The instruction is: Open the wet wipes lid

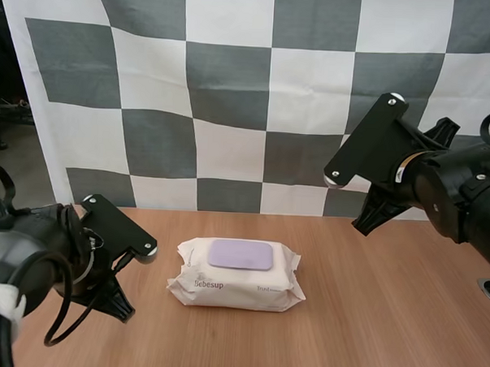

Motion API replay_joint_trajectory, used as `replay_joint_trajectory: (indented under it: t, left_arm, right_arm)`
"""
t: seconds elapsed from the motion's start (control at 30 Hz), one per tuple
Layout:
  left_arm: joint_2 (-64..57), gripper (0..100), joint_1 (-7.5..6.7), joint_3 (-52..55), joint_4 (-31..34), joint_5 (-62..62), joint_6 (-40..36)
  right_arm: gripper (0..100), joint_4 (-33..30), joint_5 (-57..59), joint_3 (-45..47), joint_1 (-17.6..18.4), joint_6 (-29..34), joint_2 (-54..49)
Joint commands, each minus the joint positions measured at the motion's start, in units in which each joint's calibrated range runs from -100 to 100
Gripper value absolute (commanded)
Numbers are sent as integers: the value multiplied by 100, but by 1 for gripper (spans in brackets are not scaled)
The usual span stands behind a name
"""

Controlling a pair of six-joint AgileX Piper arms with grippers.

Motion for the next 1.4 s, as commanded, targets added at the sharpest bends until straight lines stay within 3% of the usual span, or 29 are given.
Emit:
replay_joint_trajectory:
  t: [0.0, 0.13, 0.5, 0.63, 0.9, 1.0, 1.23, 1.37]
  left_arm:
    - [6, 0, 2, -74, -3879, 604, 2459]
    - [6, 0, 2, -482, -4289, 1830, 2481]
    - [99, 0, 11, -1094, -4253, 3420, 2235]
    - [512, 0, 187, -1106, -4224, 4258, 2213]
    - [1378, 0, 920, -1155, -4321, 4774, 2781]
    - [1568, 0, 1115, -1155, -4298, 4774, 3072]
    - [1802, 0, 1144, -1155, -4323, 4774, 3500]
    - [1862, 17, 1144, -954, -4373, 4774, 3786]
  right_arm:
    - [0, 3, 40, 1, -2, -5, -1]
    - [0, 3, 89, 1, -2, -5, -1]
    - [0, 3, 560, 1, -2, -5, -1]
    - [0, 3, 484, 1, -2, -5, -1]
    - [0, 3, 396, 1, -2, -53, -1]
    - [0, 3, 358, 1, -2, -67, -1]
    - [0, 33, 357, 1, -2, -67, -1]
    - [0, 139, 406, 1, -2, -67, -1]
